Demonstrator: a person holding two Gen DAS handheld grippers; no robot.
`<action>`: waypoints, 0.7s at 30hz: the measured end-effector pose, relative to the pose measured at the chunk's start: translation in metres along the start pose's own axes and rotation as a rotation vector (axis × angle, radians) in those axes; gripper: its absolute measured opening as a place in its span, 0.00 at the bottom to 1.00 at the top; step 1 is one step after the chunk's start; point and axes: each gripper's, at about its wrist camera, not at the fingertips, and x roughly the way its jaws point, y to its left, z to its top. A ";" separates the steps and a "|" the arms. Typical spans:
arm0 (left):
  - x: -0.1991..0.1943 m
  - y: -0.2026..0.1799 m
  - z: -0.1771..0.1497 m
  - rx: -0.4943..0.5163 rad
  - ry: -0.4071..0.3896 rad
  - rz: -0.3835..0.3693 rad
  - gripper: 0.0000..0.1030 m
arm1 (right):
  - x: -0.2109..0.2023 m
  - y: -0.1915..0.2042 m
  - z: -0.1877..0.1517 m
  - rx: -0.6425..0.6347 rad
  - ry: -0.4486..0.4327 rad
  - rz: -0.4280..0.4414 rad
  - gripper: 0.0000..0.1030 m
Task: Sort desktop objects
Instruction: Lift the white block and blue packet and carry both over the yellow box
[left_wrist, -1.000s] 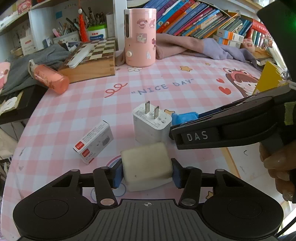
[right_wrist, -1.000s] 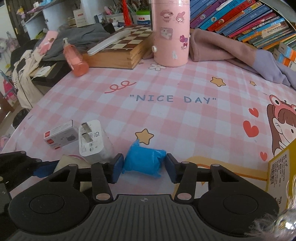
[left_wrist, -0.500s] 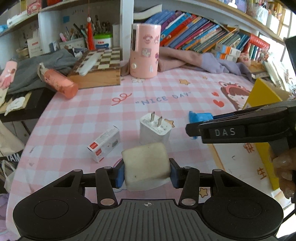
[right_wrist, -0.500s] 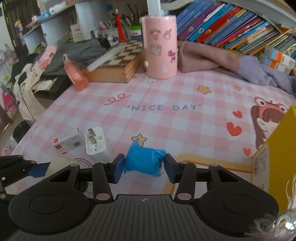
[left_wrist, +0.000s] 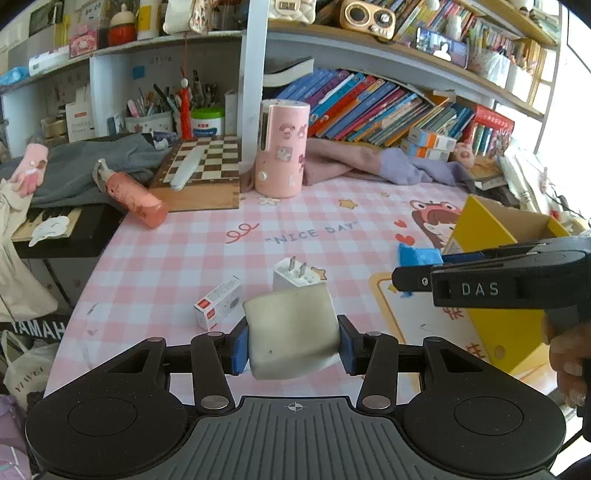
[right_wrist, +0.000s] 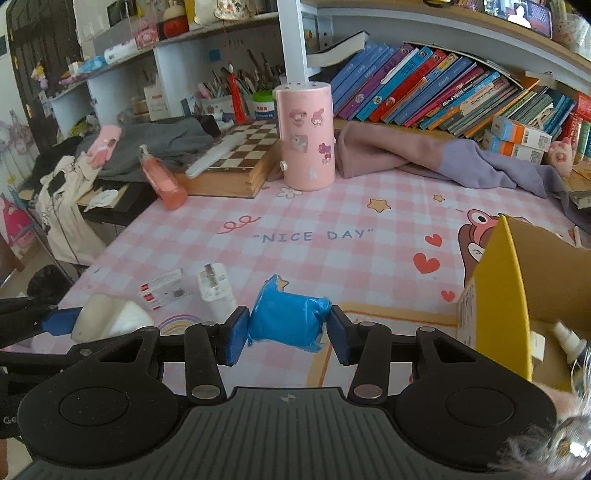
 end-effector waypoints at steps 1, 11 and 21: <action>-0.004 0.000 -0.001 -0.001 -0.003 -0.003 0.44 | -0.004 0.002 -0.002 0.001 -0.002 0.002 0.42; -0.038 -0.008 -0.017 0.012 -0.033 -0.036 0.44 | -0.043 0.016 -0.030 0.011 -0.017 0.007 0.41; -0.079 -0.013 -0.042 0.029 -0.046 -0.060 0.43 | -0.077 0.035 -0.064 0.024 -0.015 0.007 0.41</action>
